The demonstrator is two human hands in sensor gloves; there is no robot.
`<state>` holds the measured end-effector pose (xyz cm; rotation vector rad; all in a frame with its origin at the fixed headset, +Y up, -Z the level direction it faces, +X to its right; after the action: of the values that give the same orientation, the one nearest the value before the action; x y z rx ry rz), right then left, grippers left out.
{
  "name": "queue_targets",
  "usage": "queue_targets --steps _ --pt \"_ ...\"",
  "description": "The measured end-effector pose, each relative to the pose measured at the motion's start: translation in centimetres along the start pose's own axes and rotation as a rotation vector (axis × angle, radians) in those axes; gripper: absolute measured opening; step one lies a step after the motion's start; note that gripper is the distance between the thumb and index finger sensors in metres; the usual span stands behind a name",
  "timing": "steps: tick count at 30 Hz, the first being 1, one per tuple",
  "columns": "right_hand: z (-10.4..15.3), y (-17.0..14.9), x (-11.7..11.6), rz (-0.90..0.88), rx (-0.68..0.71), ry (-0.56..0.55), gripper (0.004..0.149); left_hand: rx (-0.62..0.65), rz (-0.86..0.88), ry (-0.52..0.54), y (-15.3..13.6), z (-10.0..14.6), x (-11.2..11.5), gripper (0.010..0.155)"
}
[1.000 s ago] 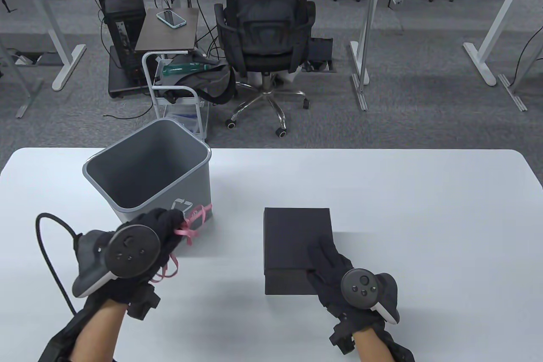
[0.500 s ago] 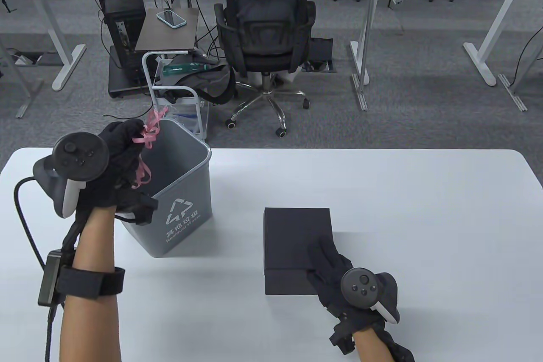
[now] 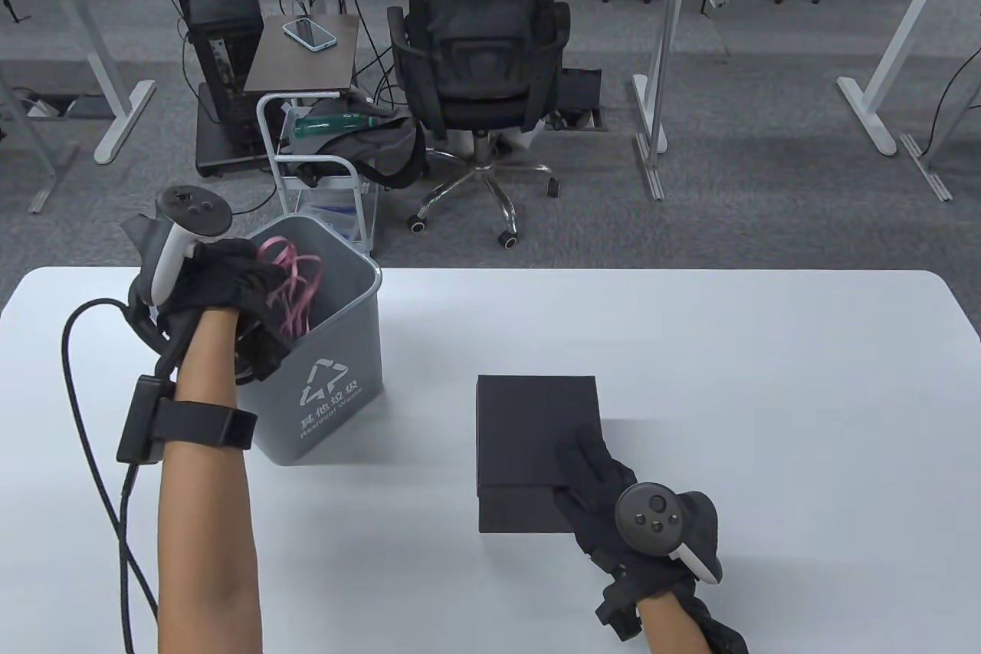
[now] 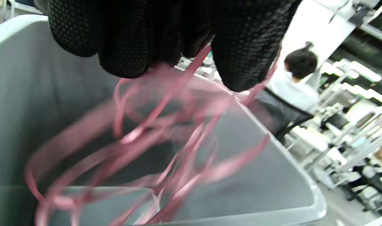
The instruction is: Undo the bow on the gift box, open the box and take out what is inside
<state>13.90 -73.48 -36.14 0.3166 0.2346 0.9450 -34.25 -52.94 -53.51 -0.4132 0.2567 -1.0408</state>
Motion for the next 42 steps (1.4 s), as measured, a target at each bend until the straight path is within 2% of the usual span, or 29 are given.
queue_targets --steps 4,8,12,15,17,20,24,26,28,30,33,37,40,42 --pt "-0.1 0.0 0.0 -0.003 0.001 0.001 0.066 0.031 0.02 -0.07 0.0 -0.1 0.4 0.082" --pt "-0.1 -0.1 0.0 -0.004 0.001 0.003 0.066 0.083 0.072 0.009 0.1 1.0 -0.4 0.084" --pt "0.0 -0.2 0.0 -0.013 0.004 0.002 0.065 0.126 0.087 0.035 0.2 2.7 -1.1 0.082" --pt "-0.1 -0.2 0.0 -0.01 0.006 0.004 0.065 0.097 0.04 0.072 0.0 3.8 -1.6 0.082" --pt "-0.1 -0.2 0.0 -0.011 0.007 0.005 0.065 0.087 0.001 0.101 -0.2 4.4 -1.9 0.076" --pt "0.0 -0.3 0.0 -0.016 0.009 0.001 0.065 0.113 0.042 0.12 -0.6 4.8 -2.0 0.067" --pt "-0.1 -0.3 0.0 -0.019 0.007 0.0 0.065 0.12 0.0 0.272 -0.7 6.6 -2.9 0.057" --pt "0.0 -0.3 -0.1 -0.022 0.009 -0.003 0.065 0.184 -0.009 0.368 -0.2 8.9 -3.4 0.058" --pt "-0.1 -0.4 -0.1 -0.024 0.012 -0.008 0.065 0.294 -0.018 0.419 0.8 11.5 -3.0 0.062" --pt "0.0 -0.4 -0.1 -0.025 0.013 -0.009 0.065 0.394 -0.072 0.439 1.8 14.5 -1.5 0.067" --pt "0.0 -0.5 -0.2 -0.021 0.023 -0.018 0.066 0.494 -0.233 0.433 2.7 18.9 2.8 0.079" --pt "-0.1 -0.3 -0.4 0.006 0.037 -0.015 0.069 0.478 -0.376 0.296 1.7 22.1 11.8 0.092" --pt "-0.1 0.0 -0.6 0.028 0.05 -0.033 0.07 0.626 -0.365 0.311 0.8 22.8 19.7 0.098" --pt "-0.1 0.1 -0.8 0.027 0.062 -0.045 0.07 0.723 -0.354 0.284 0.5 22.8 23.5 0.102"
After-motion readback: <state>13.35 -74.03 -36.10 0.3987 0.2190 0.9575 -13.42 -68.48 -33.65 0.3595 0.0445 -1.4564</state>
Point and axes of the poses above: the tracker on the back of each hand, its own y axis roughly to the thumb side, its own z axis roughly from the fingertips to the wrist, x = y × z, the point moved 2 cm from there along -z, roughly from the wrist to the fingertips, and after that the axes turned 2 degrees about y, right-handed, at the moved point
